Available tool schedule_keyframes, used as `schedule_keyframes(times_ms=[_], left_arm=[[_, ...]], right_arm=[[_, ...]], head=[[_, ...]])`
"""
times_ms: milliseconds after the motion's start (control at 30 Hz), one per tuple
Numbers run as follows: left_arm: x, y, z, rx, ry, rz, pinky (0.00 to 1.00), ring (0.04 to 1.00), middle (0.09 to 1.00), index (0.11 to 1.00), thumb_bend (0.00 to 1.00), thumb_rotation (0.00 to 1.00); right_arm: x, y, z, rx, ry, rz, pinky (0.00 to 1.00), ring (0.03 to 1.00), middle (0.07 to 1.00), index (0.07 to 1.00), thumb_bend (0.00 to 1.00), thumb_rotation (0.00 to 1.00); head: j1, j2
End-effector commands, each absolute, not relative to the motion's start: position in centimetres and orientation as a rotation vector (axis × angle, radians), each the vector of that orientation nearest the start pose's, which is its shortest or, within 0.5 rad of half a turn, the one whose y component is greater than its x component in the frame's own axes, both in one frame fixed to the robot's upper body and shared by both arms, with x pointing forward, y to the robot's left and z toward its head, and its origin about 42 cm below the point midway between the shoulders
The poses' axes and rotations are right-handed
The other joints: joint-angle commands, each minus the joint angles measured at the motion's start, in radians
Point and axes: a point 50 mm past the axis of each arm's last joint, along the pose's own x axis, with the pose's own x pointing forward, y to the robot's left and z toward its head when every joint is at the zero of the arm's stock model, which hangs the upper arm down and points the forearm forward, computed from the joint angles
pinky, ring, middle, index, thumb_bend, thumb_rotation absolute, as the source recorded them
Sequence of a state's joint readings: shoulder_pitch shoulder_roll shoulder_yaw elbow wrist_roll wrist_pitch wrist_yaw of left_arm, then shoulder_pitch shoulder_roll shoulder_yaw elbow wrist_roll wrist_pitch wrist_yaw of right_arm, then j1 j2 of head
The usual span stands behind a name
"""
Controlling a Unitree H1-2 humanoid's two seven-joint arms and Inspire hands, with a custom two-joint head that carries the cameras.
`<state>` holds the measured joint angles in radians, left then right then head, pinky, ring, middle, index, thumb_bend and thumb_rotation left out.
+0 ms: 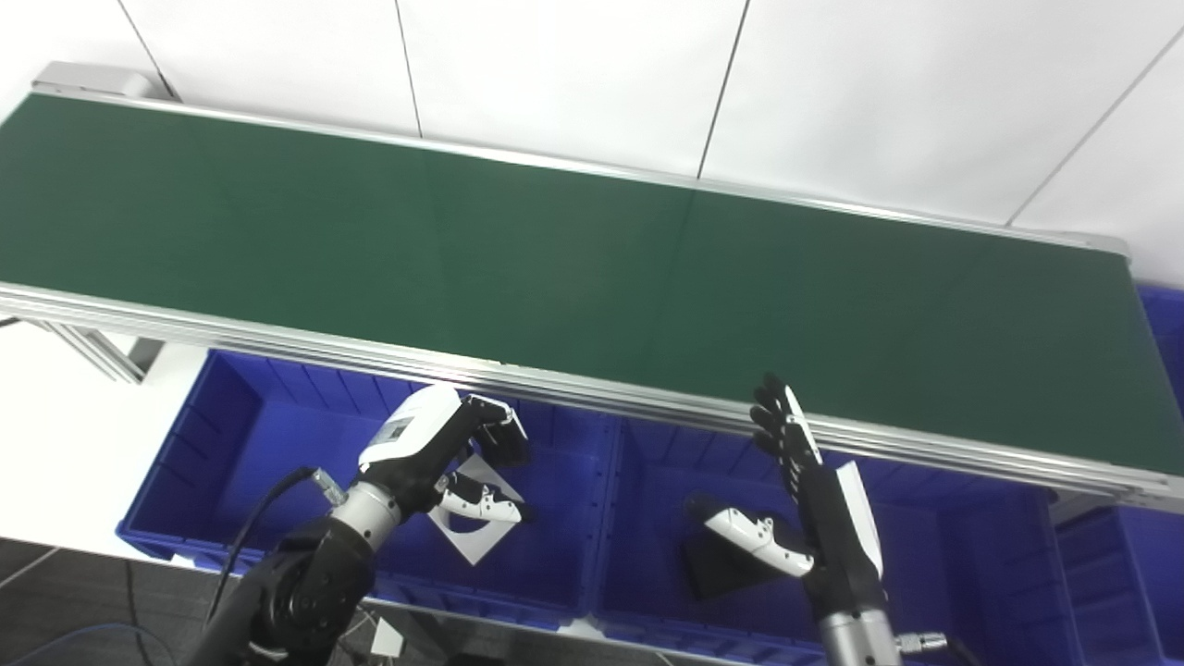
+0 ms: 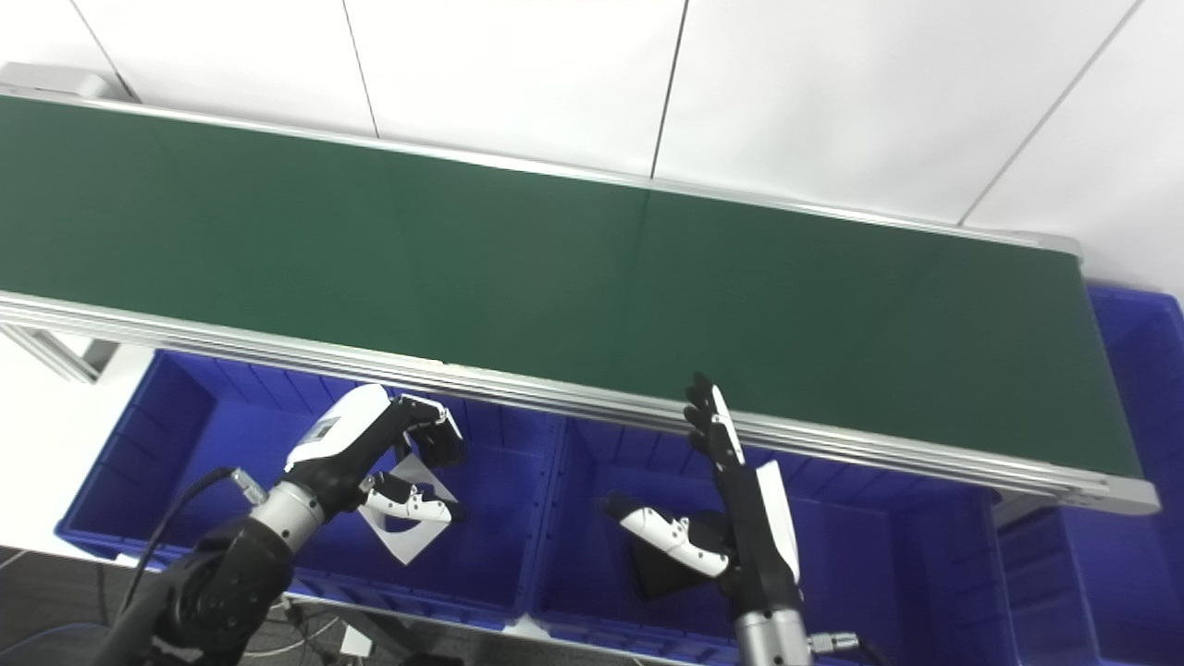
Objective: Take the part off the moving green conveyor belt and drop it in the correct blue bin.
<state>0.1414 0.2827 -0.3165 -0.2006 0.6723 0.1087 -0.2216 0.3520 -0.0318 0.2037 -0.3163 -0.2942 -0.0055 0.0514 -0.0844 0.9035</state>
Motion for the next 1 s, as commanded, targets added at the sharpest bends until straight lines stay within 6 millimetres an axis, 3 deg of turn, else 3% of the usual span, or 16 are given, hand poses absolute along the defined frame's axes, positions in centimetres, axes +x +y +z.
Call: schedule_keyframes(times_ms=[0,133,167,200,233,300,433,700,733,767,867,933,967], left_arm=[[23.0,21.1,10.5,0.971,0.048,-0.442,0.38,0.458,0.513,0.494,0.47,0.00],[23.1,20.7,10.7,1.074,0.107,-0.443,0.36,0.477,0.547,0.515,0.47,0.00],[23.1,20.7,10.7,1.095,0.116,-0.443,0.45,0.475,0.648,0.507,0.48,0.00],[23.1,20.6,10.7,1.108,0.122,-0.443,0.52,0.605,0.737,0.503,0.49,0.02],[23.1,20.5,10.7,1.115,0.125,-0.443,0.56,0.670,0.786,0.641,0.51,0.01],[23.0,20.6,10.7,1.114,0.120,-0.444,0.67,0.787,0.861,0.819,0.55,0.00],[22.9,20.7,10.9,1.114,0.113,-0.454,0.80,0.918,0.951,0.979,0.71,0.00],[23.1,21.0,11.2,1.138,0.126,-0.505,0.83,0.923,0.954,0.933,0.82,0.11],[23.1,21.0,11.3,1.118,0.131,-0.502,0.77,0.874,0.934,0.914,0.81,0.15],[23.2,21.1,11.4,1.067,0.137,-0.491,0.69,0.796,0.905,0.889,0.81,0.18],[23.4,21.5,11.7,0.920,0.125,-0.475,0.62,0.729,0.872,0.859,0.82,0.19],[23.4,21.8,11.8,0.823,0.114,-0.481,0.63,0.767,0.866,0.843,0.82,0.20],[23.4,22.2,11.7,0.737,0.105,-0.486,0.71,0.827,0.873,0.837,0.82,0.24]], right_arm=[[17.4,-17.7,11.8,-0.265,-0.034,0.171,0.88,0.934,0.958,0.991,0.78,0.48],[17.4,-17.6,11.9,-0.260,-0.033,0.171,0.88,0.932,0.954,0.990,0.78,0.48],[17.4,-17.6,11.9,-0.258,-0.032,0.171,0.88,0.933,0.955,0.989,0.79,0.48],[17.4,-17.6,11.9,-0.259,-0.031,0.171,0.88,0.934,0.956,0.989,0.79,0.48],[17.4,-17.5,11.9,-0.259,-0.031,0.172,0.89,0.935,0.957,0.990,0.79,0.48],[17.4,-17.5,12.0,-0.259,-0.028,0.172,0.89,0.936,0.958,0.990,0.78,0.48],[17.4,-17.5,12.0,-0.272,-0.027,0.175,0.89,0.939,0.960,0.992,0.78,0.49],[17.4,-17.2,12.1,-0.272,-0.023,0.174,0.90,0.936,0.959,0.987,0.78,0.48],[17.4,-17.2,12.1,-0.272,-0.021,0.175,0.89,0.936,0.960,0.990,0.79,0.48],[17.4,-17.1,12.1,-0.278,-0.019,0.175,0.89,0.936,0.960,0.991,0.79,0.49],[17.3,-17.0,12.2,-0.294,-0.011,0.178,0.89,0.936,0.961,0.993,0.80,0.51],[17.2,-17.0,12.2,-0.297,-0.003,0.181,0.89,0.937,0.963,0.992,0.80,0.50],[17.1,-16.9,12.2,-0.299,0.009,0.190,0.89,0.942,0.972,0.990,0.81,0.49]], head=[[0.000,-0.001],[-0.004,0.003],[-0.005,0.005],[-0.006,0.007],[-0.007,0.007],[-0.009,0.007],[-0.013,0.008],[-0.022,0.005],[-0.022,0.005],[-0.025,0.004],[-0.030,0.003],[-0.037,0.003],[-0.041,0.001]])
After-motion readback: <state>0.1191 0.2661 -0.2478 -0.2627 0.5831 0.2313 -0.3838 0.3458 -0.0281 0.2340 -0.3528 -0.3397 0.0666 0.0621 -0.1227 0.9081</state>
